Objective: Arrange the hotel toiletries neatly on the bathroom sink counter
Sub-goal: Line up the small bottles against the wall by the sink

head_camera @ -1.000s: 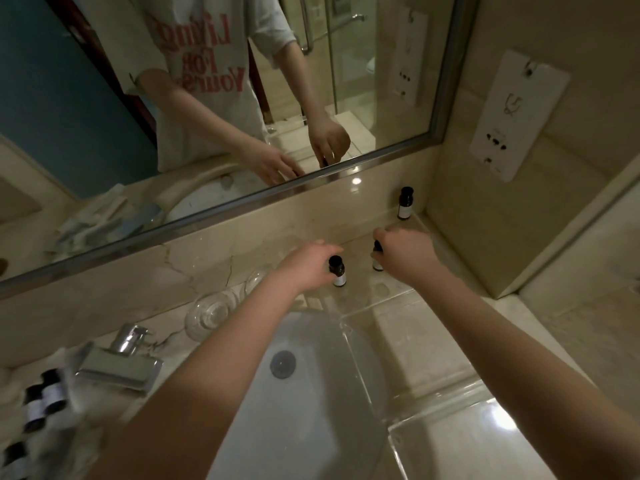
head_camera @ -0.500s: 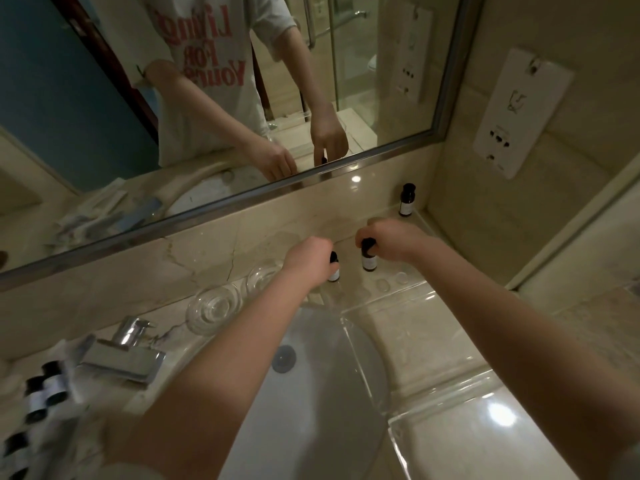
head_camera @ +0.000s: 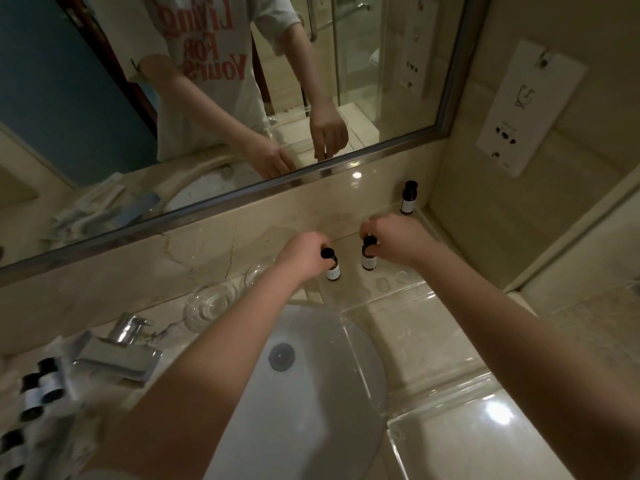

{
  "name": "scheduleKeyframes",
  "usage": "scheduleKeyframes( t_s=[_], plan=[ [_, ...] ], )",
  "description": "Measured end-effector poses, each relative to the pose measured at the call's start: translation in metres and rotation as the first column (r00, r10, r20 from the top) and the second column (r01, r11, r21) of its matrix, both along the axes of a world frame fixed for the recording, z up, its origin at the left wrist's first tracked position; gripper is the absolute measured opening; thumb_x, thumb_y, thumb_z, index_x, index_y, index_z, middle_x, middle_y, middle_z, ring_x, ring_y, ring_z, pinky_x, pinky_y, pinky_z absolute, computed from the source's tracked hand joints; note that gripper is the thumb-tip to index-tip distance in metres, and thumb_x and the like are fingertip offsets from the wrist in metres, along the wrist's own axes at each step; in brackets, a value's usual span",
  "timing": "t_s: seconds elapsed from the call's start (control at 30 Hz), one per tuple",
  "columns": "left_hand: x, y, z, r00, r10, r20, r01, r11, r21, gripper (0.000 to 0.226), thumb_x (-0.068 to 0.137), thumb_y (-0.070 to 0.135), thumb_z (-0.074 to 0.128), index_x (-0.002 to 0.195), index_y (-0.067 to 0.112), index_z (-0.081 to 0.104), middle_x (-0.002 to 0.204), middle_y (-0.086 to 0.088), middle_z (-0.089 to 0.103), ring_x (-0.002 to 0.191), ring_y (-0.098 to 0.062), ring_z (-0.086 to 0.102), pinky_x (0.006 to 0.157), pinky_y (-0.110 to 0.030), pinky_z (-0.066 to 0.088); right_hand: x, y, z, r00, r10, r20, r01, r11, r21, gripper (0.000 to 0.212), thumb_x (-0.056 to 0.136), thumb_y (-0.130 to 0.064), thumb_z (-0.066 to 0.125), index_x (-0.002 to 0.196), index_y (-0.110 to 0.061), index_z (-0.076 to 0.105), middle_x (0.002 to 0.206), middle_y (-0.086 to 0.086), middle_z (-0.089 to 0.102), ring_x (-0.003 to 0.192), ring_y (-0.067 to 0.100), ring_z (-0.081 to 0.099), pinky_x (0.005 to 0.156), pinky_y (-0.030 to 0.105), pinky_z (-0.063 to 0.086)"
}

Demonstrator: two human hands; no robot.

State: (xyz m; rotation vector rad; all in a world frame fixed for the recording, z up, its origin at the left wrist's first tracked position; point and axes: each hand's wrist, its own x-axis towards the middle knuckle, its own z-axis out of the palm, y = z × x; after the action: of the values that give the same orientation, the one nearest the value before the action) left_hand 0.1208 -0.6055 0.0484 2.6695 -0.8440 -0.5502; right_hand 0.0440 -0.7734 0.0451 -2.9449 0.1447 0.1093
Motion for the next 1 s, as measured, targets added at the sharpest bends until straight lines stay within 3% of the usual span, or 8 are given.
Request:
scheduleKeyframes(
  t_s=[0.17, 0.3, 0.5, 0.6, 1.0],
  plan=[
    [0.012, -0.007, 0.002, 0.999, 0.026, 0.034, -0.024, 0.998, -0.049, 0.013, 0.079, 0.023, 0.067, 0.088, 0.014, 0.067, 0.075, -0.002, 0.057, 0.073, -0.022, 0.054, 0.061, -0.026, 0.037, 0.016, -0.026, 0.002, 0.995, -0.102, 0.004, 0.101, 0.99, 0.096, 0.02, 0.085, -0.016, 0.06, 0.105, -0.013, 0.06, 0.105, 0.008, 0.06, 0.09, 0.024, 0.057, 0.071, 0.035, 0.05],
    [0.026, -0.017, 0.009, 0.996, 0.022, 0.083, -0.018, 0.999, -0.047, 0.02, 0.079, 0.024, 0.066, 0.093, 0.01, 0.068, 0.088, -0.009, 0.066, 0.084, -0.027, 0.061, 0.066, -0.03, 0.044, 0.039, -0.053, 0.01, 0.985, -0.174, -0.019, 0.175, 0.977, 0.122, 0.026, 0.087, -0.013, 0.06, 0.113, -0.013, 0.059, 0.114, 0.011, 0.058, 0.101, 0.028, 0.056, 0.075, 0.031, 0.044],
    [0.037, -0.027, 0.013, 0.996, 0.002, 0.093, 0.003, 0.999, -0.053, 0.019, 0.08, 0.023, 0.066, 0.097, 0.016, 0.07, 0.094, -0.009, 0.068, 0.089, -0.027, 0.062, 0.073, -0.032, 0.049, 0.053, -0.073, 0.009, 0.986, -0.168, 0.017, 0.168, 0.985, 0.027, 0.021, 0.085, -0.012, 0.058, 0.105, -0.01, 0.063, 0.106, 0.011, 0.064, 0.094, 0.028, 0.06, 0.073, 0.032, 0.047],
    [0.039, -0.032, 0.012, 0.995, -0.017, 0.101, 0.02, 0.999, -0.034, 0.019, 0.08, 0.023, 0.065, 0.097, 0.017, 0.07, 0.095, -0.01, 0.068, 0.089, -0.028, 0.062, 0.072, -0.032, 0.049, 0.054, -0.08, 0.006, 0.985, -0.166, 0.048, 0.166, 0.986, -0.012, 0.016, 0.085, -0.01, 0.056, 0.098, -0.009, 0.065, 0.101, 0.009, 0.065, 0.091, 0.025, 0.06, 0.066, 0.029, 0.04],
    [0.035, -0.048, 0.01, 0.991, -0.043, 0.127, 0.047, 0.999, -0.026, 0.018, 0.084, 0.024, 0.062, 0.097, 0.014, 0.069, 0.096, -0.009, 0.067, 0.09, -0.028, 0.062, 0.072, -0.033, 0.05, 0.062, -0.091, 0.001, 0.987, -0.158, 0.044, 0.156, 0.987, 0.048, 0.018, 0.083, -0.016, 0.063, 0.1, -0.013, 0.065, 0.101, 0.006, 0.067, 0.091, 0.023, 0.062, 0.073, 0.032, 0.05]
  ],
)
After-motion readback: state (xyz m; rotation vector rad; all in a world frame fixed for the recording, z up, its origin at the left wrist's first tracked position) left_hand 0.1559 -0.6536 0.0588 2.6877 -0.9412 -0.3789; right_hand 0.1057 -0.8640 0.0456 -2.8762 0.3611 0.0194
